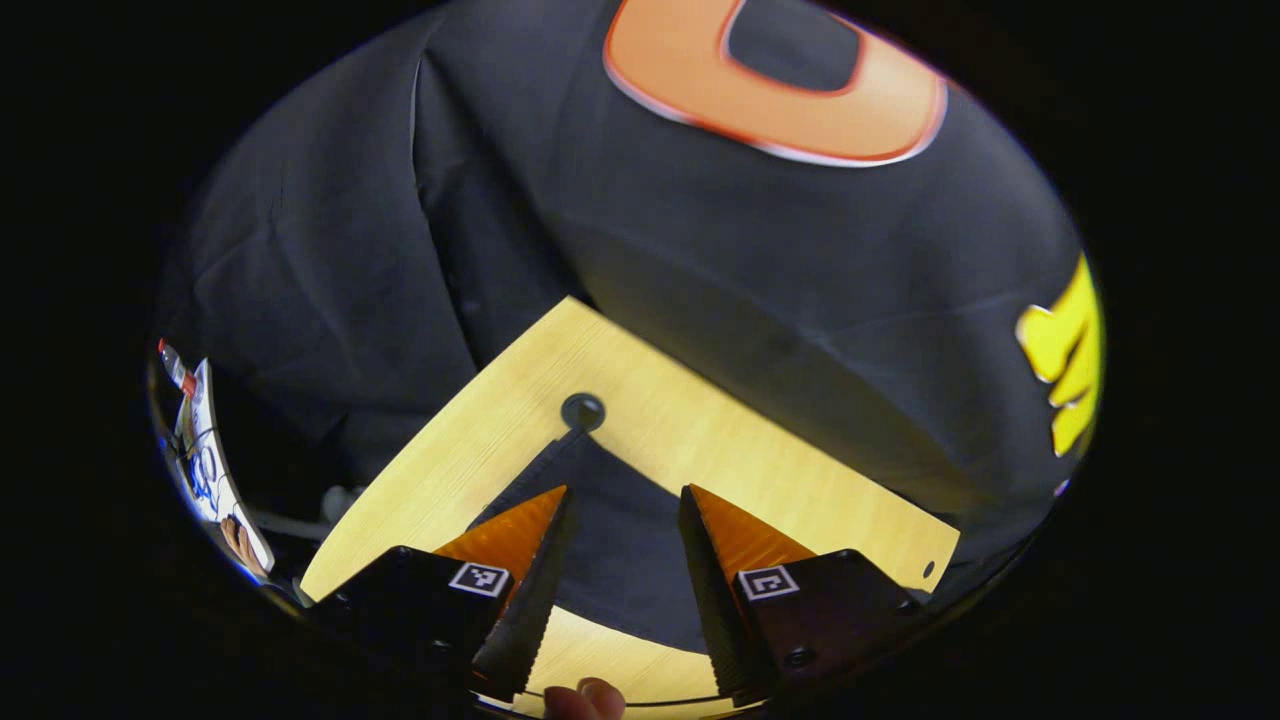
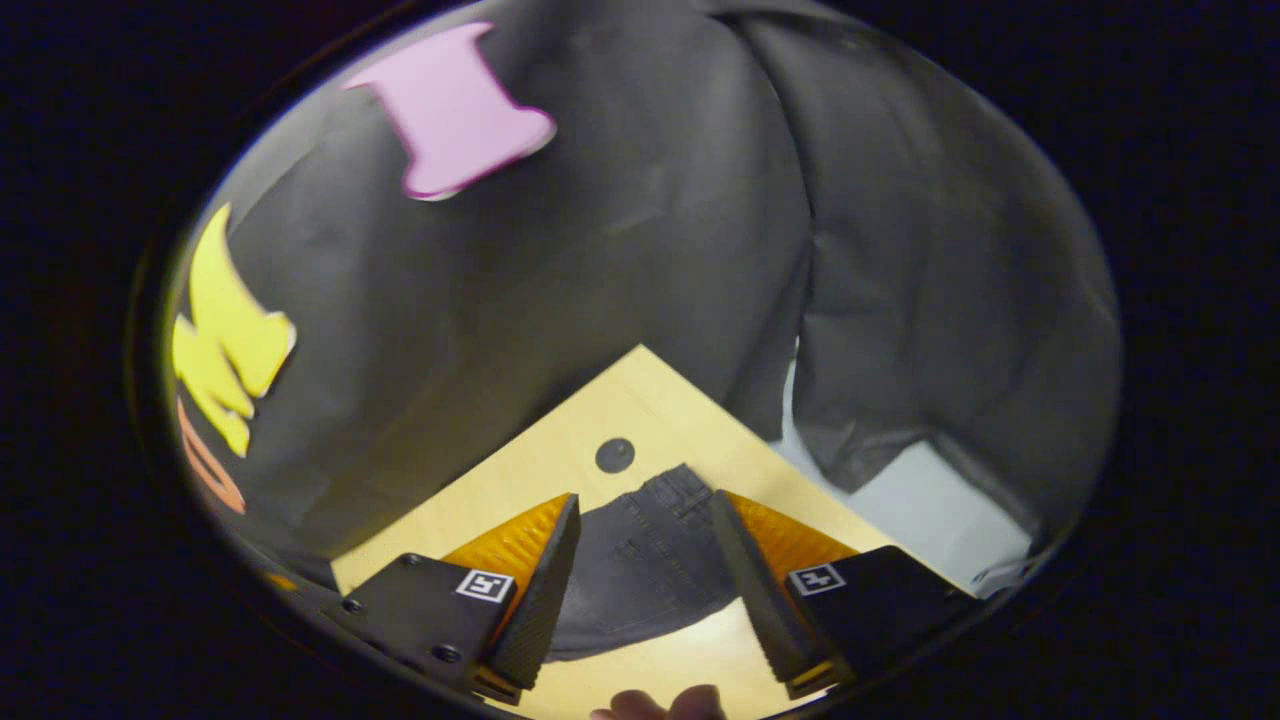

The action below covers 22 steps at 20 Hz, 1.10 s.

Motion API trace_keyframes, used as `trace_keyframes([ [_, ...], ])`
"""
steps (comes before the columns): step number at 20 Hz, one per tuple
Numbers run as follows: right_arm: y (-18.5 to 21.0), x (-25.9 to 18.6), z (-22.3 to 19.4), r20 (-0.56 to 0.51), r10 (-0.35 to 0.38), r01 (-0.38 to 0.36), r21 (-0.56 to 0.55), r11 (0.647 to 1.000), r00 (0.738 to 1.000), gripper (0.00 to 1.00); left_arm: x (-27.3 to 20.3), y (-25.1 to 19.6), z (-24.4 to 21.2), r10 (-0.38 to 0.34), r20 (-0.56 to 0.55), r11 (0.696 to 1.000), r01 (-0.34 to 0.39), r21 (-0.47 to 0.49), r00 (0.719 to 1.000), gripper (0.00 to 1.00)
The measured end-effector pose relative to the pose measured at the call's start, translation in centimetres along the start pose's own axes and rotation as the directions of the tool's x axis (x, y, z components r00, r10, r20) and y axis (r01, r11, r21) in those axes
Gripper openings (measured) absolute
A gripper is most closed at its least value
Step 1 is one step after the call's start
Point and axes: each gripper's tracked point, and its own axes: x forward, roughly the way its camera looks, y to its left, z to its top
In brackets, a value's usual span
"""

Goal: Grasp the waist and the cuffs of the jeans and fold them to make the two legs overlap; first hold the waist and fold one-third of the jeans toward the cuffs, then hold the cuffs and fold the remaining one-third in the same direction to finish folding.

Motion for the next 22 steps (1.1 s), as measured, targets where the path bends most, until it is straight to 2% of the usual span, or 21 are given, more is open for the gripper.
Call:
trace_keyframes([
  [2, 0.7, -4.3, 0.6, 0.107, 0.02, -0.007, -0.12, 0.993, 0.994, 0.77, -3.8, -2.4, 1.4, -0.059, 0.134, 0.997, 0.052, 0.053, 0.989, 0.7],
  [4, 2.0, -7.7, 0.4, 0.208, 0.072, -0.024, -0.225, 0.974, 0.976, 0.93, -7.6, -4.6, -0.2, -0.13, 0.229, 0.988, 0.106, 0.116, 0.965, 0.72],
  [6, 3.4, -11.3, -0.3, 0.295, 0.154, -0.062, -0.3, 0.952, 0.943, 0.88, -10.3, -7.0, -2.5, -0.209, 0.307, 0.97, 0.156, 0.187, 0.928, 0.72],
  [8, 3.9, -14.7, -1.7, 0.34, 0.235, -0.104, -0.361, 0.927, 0.911, 0.85, -12.5, -9.0, -5.6, -0.281, 0.353, 0.947, 0.199, 0.25, 0.892, 0.76],
  [10, 3.9, -16.9, -3.9, 0.329, 0.266, -0.129, -0.384, 0.914, 0.906, 0.86, -14.4, -11.1, -9.2, -0.343, 0.344, 0.929, 0.262, 0.261, 0.874, 0.84],
  [11, 3.7, -17.3, -5.0, 0.315, 0.264, -0.132, -0.383, 0.914, 0.912, 0.82, -15.2, -12.1, -11.2, -0.359, 0.335, 0.924, 0.281, 0.259, 0.871, 0.85],
  [12, 3.5, -17.7, -6.0, 0.302, 0.266, -0.145, -0.368, 0.918, 0.916, 0.9, -15.7, -12.9, -12.7, -0.375, 0.33, 0.917, 0.295, 0.268, 0.866, 0.84],
  [13, 3.0, -17.9, -7.0, 0.283, 0.254, -0.148, -0.347, 0.926, 0.925, 0.88, -16.1, -13.5, -13.9, -0.384, 0.326, 0.911, 0.297, 0.286, 0.864, 0.85],
  [15, 1.3, -16.1, -8.8, 0.229, 0.222, -0.146, -0.306, 0.941, 0.948, 0.94, -16.5, -14.1, -16.3, -0.388, 0.311, 0.905, 0.295, 0.308, 0.867, 0.85],
  [16, 0.4, -15.0, -10.0, 0.192, 0.209, -0.149, -0.286, 0.947, 0.959, 0.92, -16.7, -14.5, -17.1, -0.399, 0.304, 0.901, 0.307, 0.307, 0.865, 0.85],
  [18, -2.1, -12.3, -12.2, 0.116, 0.183, -0.149, -0.256, 0.955, 0.976, 0.96, -17.1, -15.3, -18.4, -0.4, 0.28, 0.899, 0.313, 0.307, 0.873, 0.85],
  [19, -2.8, -10.7, -12.9, 0.086, 0.182, -0.161, -0.211, 0.964, 0.979, 0.93, -17.3, -15.5, -19.1, -0.402, 0.272, 0.897, 0.315, 0.31, 0.875, 0.85],
  [20, -3.6, -8.9, -13.5, 0.059, 0.181, -0.171, -0.141, 0.975, 0.982, 0.96, -17.7, -15.5, -19.5, -0.398, 0.267, 0.897, 0.31, 0.315, 0.878, 0.85],
  [22, -5.3, -5.0, -14.2, 0.025, 0.158, -0.158, -0.002, 0.987, 0.987, 0.93, -18.2, -15.5, -20.2, -0.389, 0.26, 0.898, 0.299, 0.324, 0.884, 0.85],
])
